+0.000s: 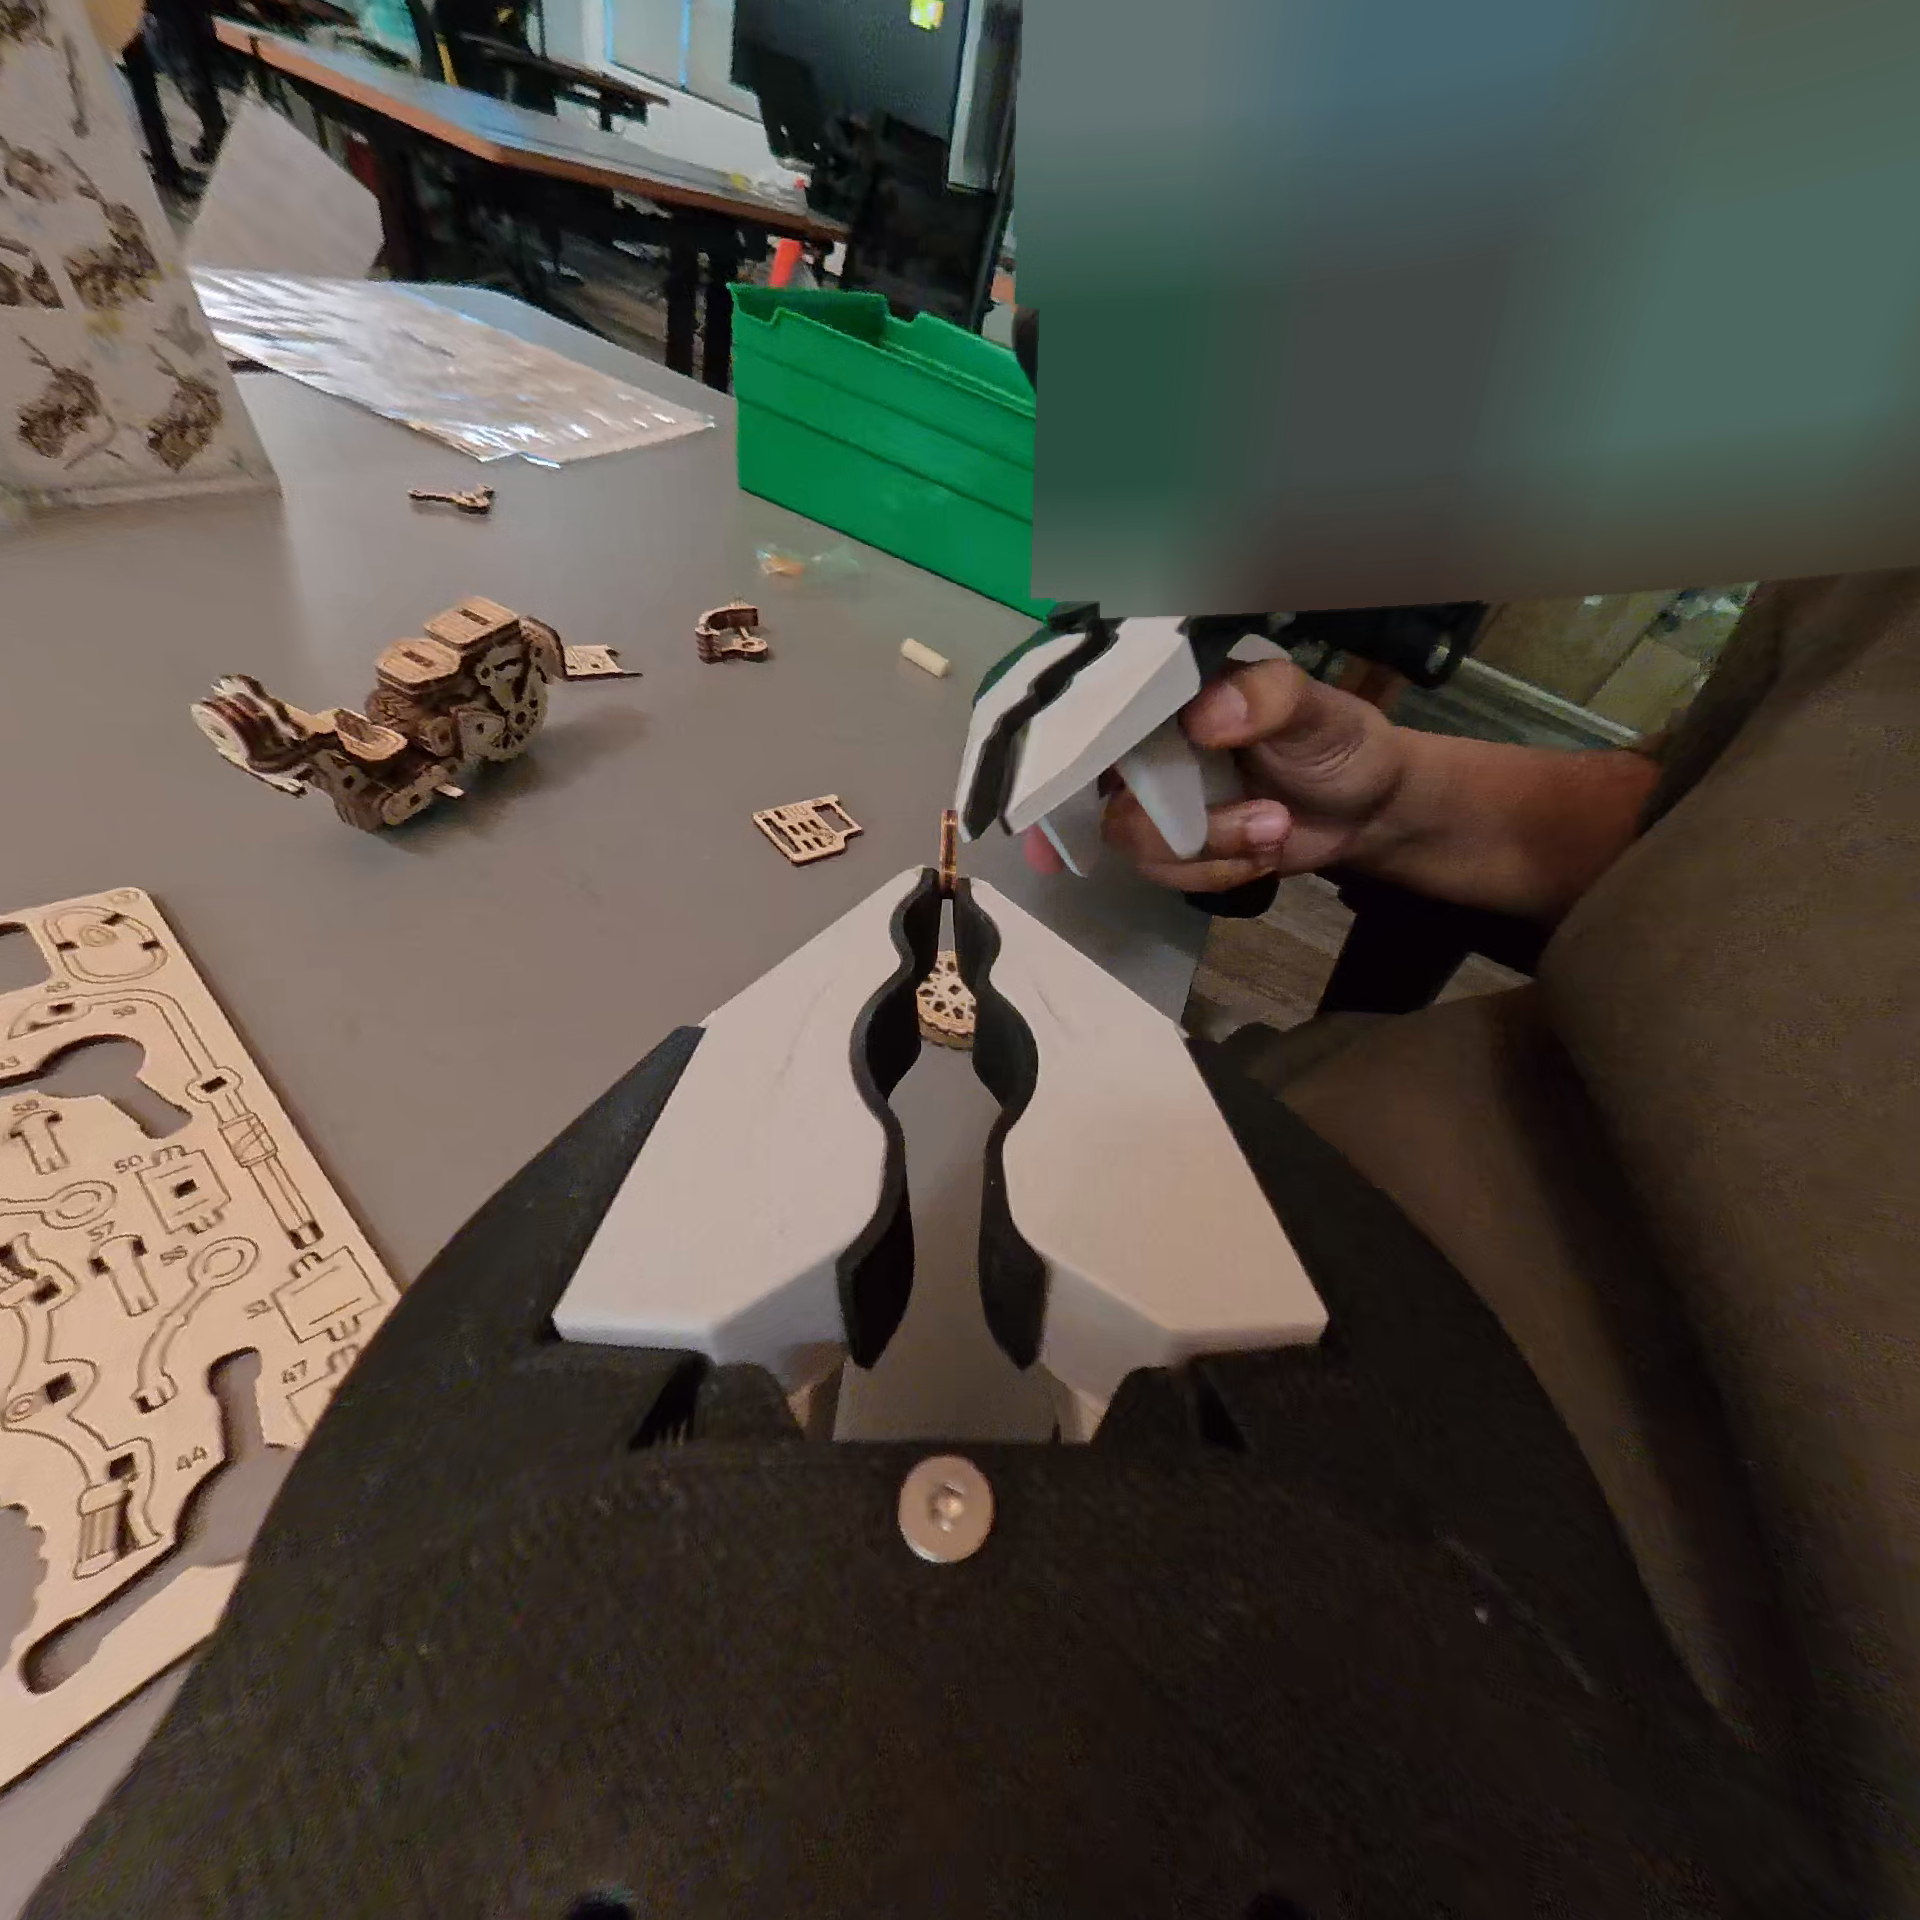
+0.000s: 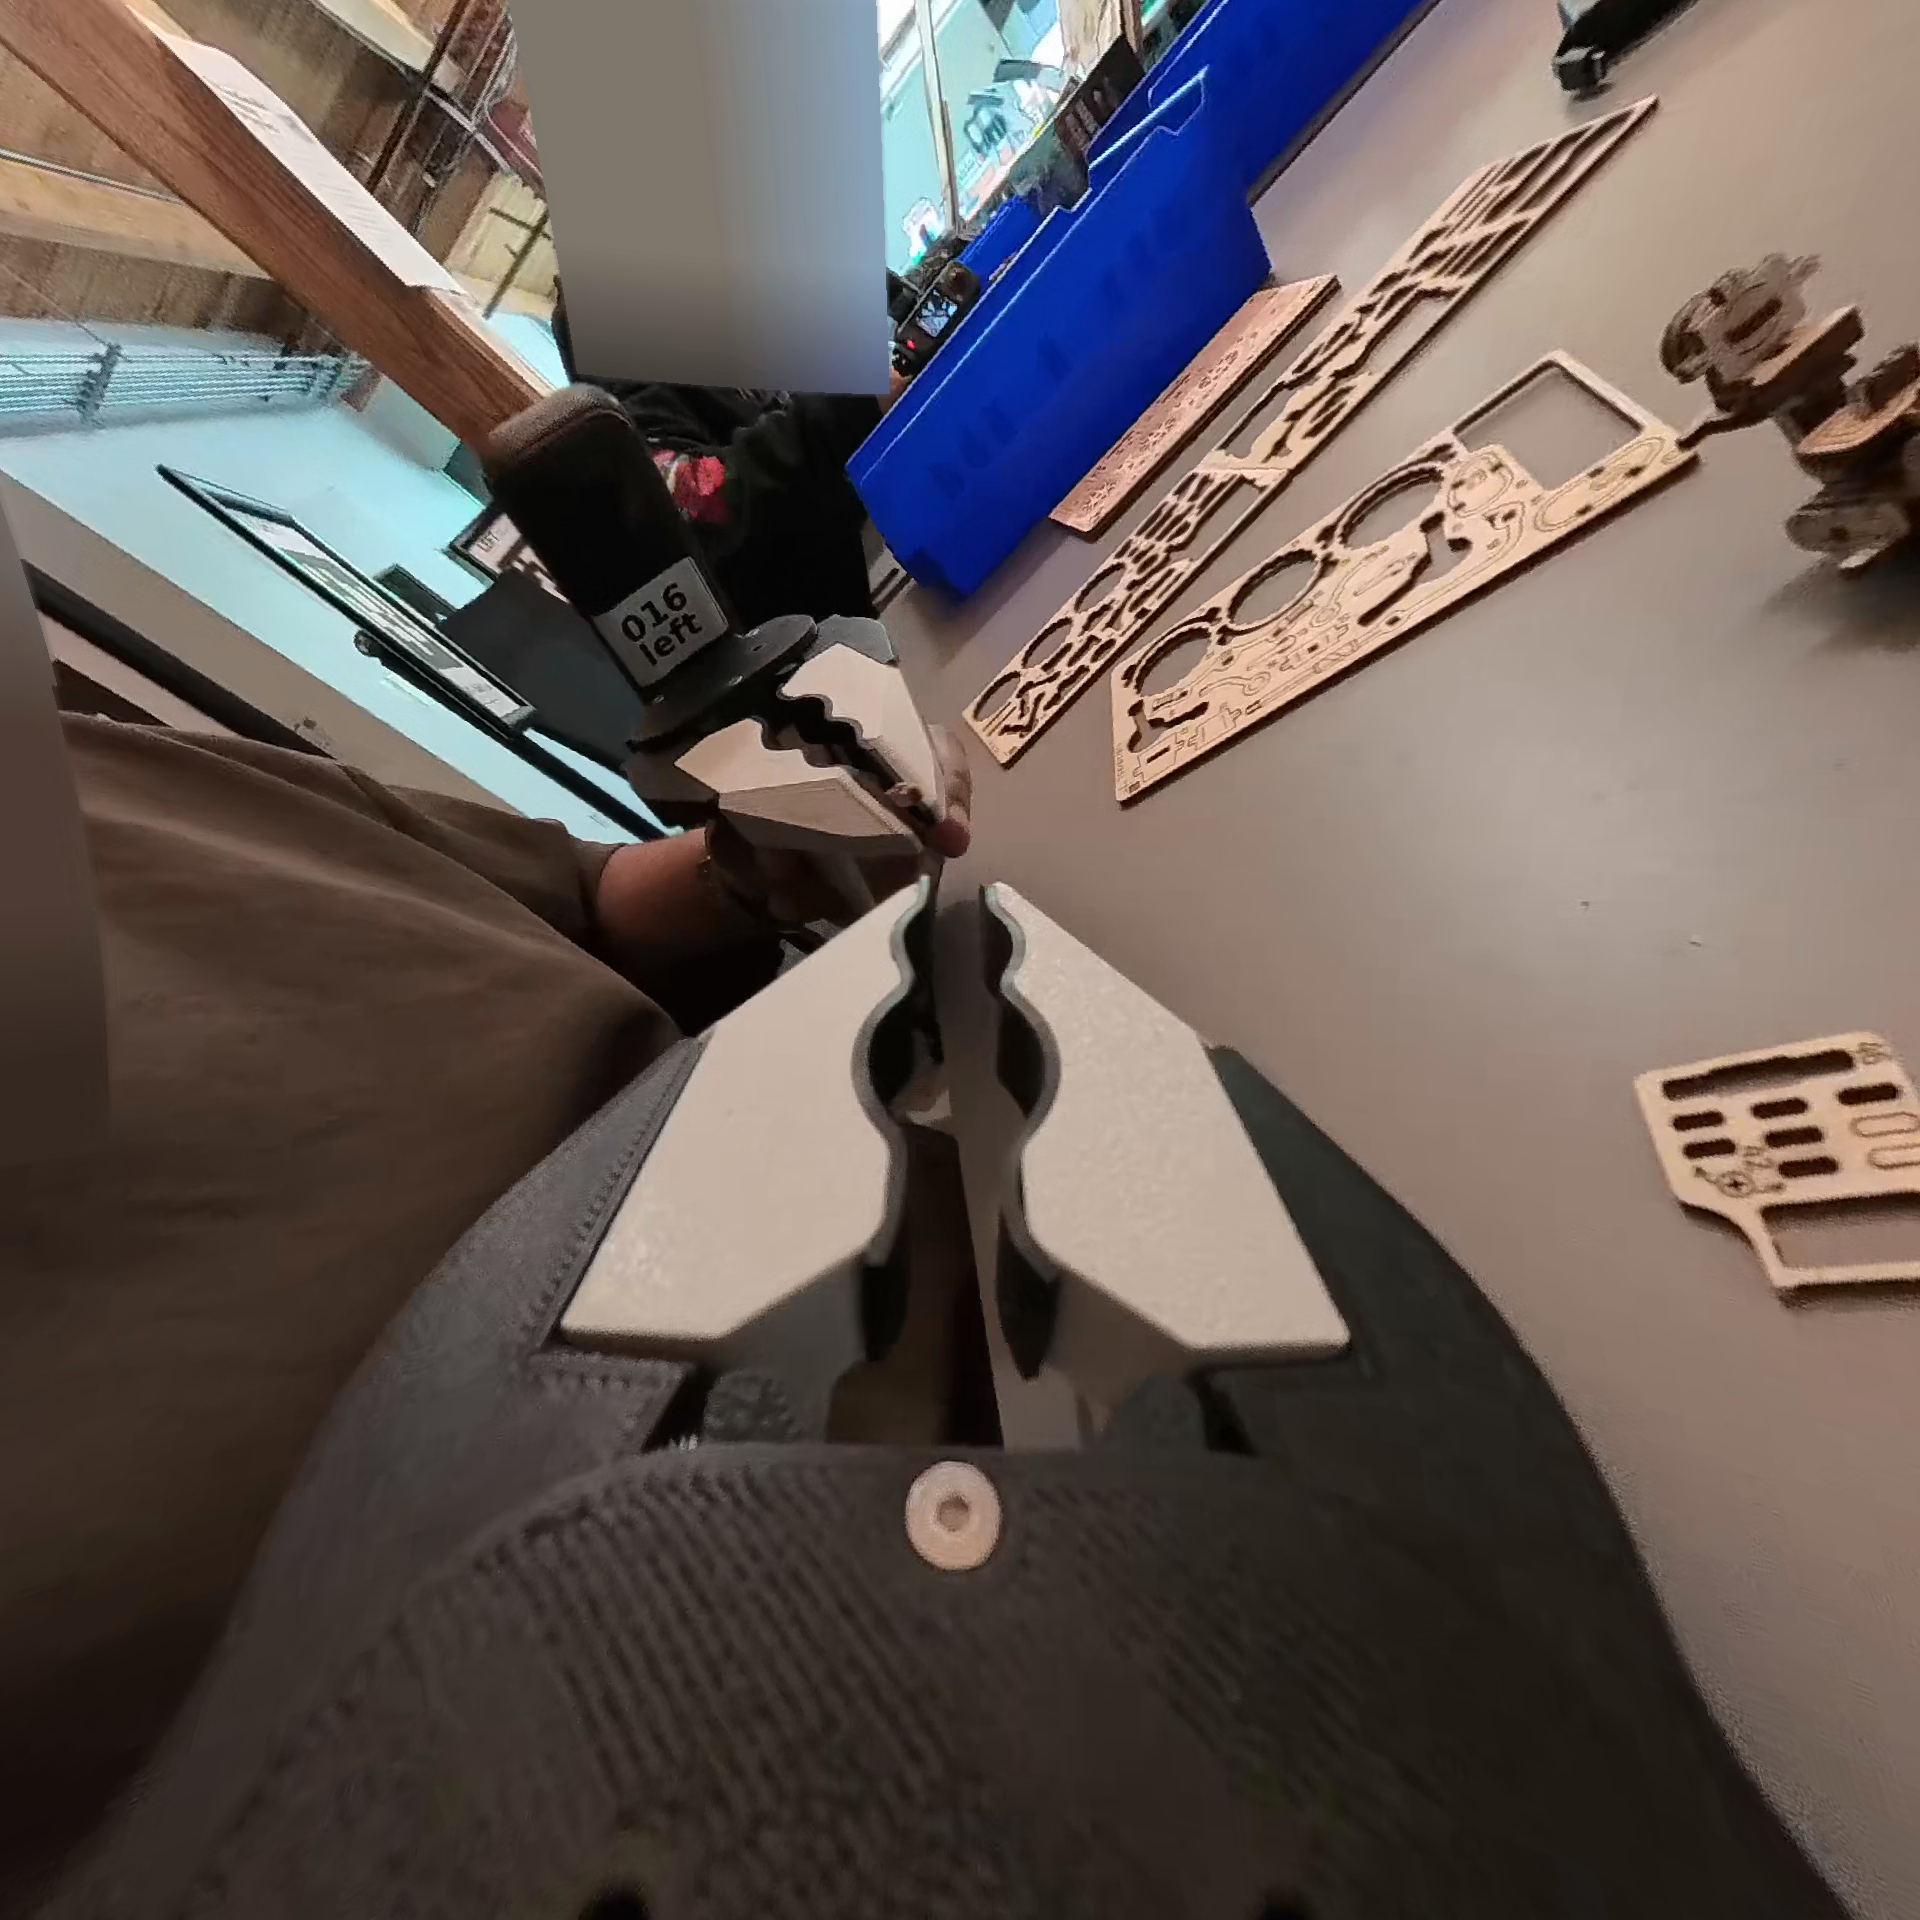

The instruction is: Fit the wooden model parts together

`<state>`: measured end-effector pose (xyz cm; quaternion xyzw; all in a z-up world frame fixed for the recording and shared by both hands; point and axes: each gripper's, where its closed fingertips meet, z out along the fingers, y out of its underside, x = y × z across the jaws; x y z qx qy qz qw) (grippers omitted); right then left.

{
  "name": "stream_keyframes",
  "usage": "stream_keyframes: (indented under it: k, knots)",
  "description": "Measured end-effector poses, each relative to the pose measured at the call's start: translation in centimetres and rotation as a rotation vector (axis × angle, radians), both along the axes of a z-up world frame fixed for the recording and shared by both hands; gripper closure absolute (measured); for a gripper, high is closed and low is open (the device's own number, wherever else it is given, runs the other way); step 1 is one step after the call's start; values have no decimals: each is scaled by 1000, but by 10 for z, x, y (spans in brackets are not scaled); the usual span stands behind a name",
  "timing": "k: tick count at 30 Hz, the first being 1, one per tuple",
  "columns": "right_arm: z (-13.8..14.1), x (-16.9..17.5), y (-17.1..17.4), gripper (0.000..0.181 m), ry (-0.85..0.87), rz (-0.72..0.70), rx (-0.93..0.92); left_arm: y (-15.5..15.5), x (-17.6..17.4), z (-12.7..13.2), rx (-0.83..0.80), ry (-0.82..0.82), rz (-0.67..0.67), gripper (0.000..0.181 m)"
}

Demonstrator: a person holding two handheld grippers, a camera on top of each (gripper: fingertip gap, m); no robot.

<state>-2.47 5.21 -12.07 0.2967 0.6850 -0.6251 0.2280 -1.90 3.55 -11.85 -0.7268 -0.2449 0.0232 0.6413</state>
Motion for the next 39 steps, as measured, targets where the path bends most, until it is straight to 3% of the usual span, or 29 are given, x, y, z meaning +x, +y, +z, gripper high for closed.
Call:
stream_keyframes:
  k: [7,13,19,29,33,39]
  knots:
    - [5,5,-2,173,132,4,32,-2,-1,2,123,-210,-62,181]
    - [10,14,-7,175,254,24,54,0,10,4,255,-462,-207,181]
    - [10,18,-8,175,233,57,28,-4,12,1,275,-564,-252,181]
    - [4,23,-12,175,432,64,124,-4,23,5,422,-878,-407,181]
    - [5,22,-11,175,464,54,120,-2,24,0,376,-857,-396,181]
    - [9,22,-11,174,379,68,62,3,29,-10,208,-653,-348,181]
